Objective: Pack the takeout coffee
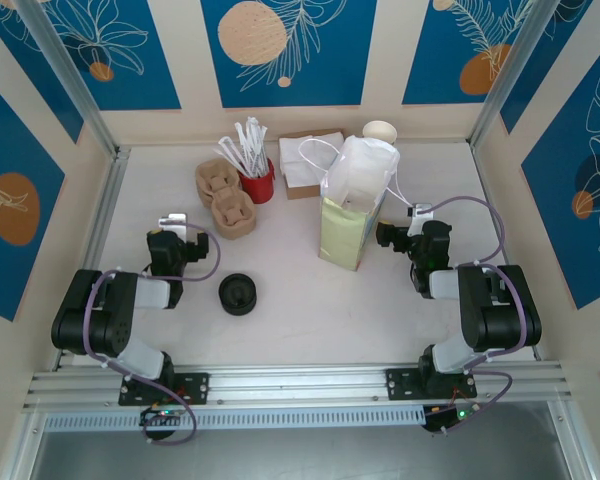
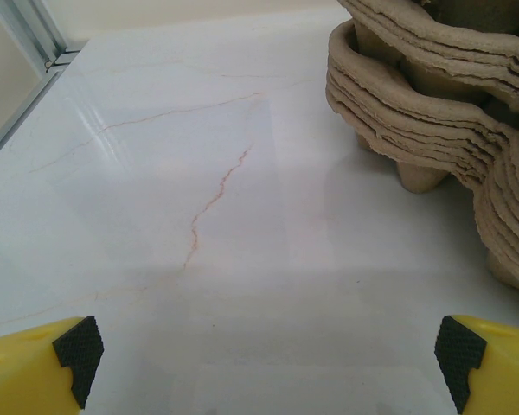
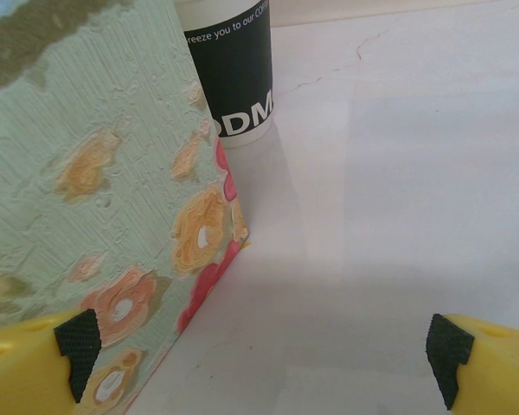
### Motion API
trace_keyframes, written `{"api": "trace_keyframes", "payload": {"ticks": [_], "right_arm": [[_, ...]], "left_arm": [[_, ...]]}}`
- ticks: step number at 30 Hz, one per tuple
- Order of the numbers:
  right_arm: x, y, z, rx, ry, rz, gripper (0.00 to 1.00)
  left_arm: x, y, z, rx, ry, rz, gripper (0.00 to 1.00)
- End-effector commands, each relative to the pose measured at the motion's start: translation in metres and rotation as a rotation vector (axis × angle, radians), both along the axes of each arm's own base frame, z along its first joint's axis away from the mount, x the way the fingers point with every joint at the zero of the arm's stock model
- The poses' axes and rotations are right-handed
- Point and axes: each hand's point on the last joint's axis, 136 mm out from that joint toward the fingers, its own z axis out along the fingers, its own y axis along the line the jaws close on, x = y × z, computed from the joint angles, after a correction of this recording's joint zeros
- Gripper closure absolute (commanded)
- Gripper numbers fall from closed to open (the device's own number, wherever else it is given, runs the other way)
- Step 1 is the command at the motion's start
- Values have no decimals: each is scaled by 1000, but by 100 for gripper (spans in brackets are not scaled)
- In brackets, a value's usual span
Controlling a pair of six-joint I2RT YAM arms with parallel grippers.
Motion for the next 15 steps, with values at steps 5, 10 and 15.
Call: {"api": "trace_keyframes", "payload": {"ticks": [5, 10, 15], "right_arm": [[3, 1, 9, -11, -39, 17, 1], [-2, -7, 21, 11, -49, -14, 1], [-11, -25, 36, -17, 1, -93, 1]], "left_arm": [[4, -3, 11, 2, -42, -8, 0], [7, -11, 25, 7, 9, -55, 0], [-3, -5, 61, 6, -15, -21, 0]]}}
